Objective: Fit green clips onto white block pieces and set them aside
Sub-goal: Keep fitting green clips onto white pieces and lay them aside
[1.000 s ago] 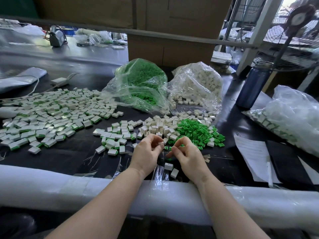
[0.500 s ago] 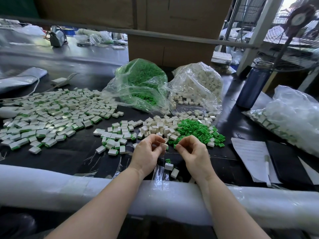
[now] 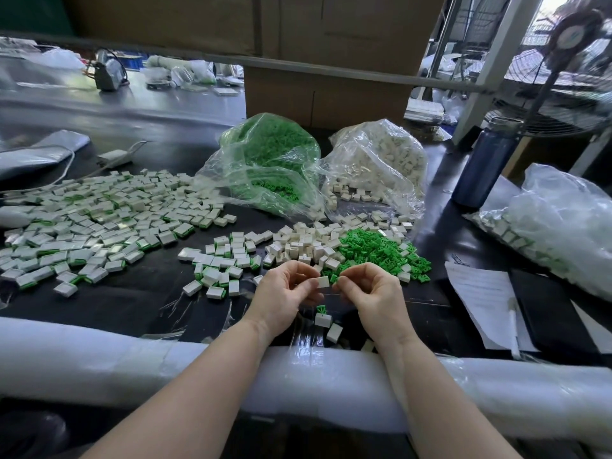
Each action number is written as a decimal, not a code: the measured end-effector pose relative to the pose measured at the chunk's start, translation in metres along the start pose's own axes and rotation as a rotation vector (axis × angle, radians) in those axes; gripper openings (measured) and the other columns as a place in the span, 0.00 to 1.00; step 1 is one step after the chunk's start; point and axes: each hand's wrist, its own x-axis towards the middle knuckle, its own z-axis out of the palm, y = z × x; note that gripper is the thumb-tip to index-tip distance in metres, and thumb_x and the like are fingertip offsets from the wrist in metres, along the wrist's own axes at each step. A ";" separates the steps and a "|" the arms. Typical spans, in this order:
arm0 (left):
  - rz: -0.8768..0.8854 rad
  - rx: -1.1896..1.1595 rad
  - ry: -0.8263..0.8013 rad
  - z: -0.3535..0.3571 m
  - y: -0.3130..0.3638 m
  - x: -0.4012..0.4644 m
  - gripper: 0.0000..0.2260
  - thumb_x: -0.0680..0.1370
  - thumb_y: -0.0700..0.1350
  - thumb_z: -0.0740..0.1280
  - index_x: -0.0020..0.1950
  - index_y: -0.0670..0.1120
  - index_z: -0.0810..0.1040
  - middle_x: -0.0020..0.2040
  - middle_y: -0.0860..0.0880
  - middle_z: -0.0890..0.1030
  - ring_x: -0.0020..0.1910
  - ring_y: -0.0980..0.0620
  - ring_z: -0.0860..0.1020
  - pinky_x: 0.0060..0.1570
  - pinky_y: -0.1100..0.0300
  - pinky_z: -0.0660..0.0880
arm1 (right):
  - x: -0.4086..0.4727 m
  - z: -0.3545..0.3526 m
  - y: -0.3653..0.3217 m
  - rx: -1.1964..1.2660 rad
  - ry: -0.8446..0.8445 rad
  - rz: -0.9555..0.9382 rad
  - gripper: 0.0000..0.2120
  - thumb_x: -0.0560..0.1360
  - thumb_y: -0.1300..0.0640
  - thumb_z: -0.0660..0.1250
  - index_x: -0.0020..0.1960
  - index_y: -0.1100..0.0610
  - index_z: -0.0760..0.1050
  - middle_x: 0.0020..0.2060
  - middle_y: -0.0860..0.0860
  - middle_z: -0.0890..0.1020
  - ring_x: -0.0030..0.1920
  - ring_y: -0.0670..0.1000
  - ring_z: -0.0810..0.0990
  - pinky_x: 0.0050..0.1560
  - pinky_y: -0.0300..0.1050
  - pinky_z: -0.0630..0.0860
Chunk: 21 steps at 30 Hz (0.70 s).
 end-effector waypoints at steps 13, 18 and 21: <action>-0.016 0.021 0.003 -0.001 -0.001 0.001 0.04 0.76 0.34 0.65 0.46 0.41 0.77 0.38 0.45 0.81 0.33 0.54 0.82 0.36 0.63 0.79 | 0.000 0.000 0.002 -0.069 -0.054 0.023 0.05 0.72 0.66 0.70 0.40 0.58 0.77 0.35 0.55 0.83 0.37 0.51 0.81 0.41 0.46 0.79; -0.004 0.058 -0.032 -0.001 0.002 -0.002 0.04 0.75 0.35 0.67 0.47 0.42 0.79 0.40 0.46 0.82 0.35 0.57 0.81 0.37 0.67 0.78 | -0.001 0.001 0.001 -0.094 -0.059 0.020 0.03 0.72 0.67 0.69 0.41 0.61 0.77 0.36 0.60 0.82 0.39 0.57 0.81 0.42 0.51 0.79; 0.001 0.081 -0.038 -0.001 0.004 -0.002 0.04 0.75 0.35 0.67 0.48 0.40 0.81 0.41 0.46 0.82 0.34 0.59 0.80 0.38 0.68 0.77 | -0.001 0.002 0.000 -0.105 -0.079 0.016 0.04 0.71 0.69 0.69 0.41 0.62 0.77 0.37 0.61 0.82 0.39 0.57 0.80 0.43 0.52 0.79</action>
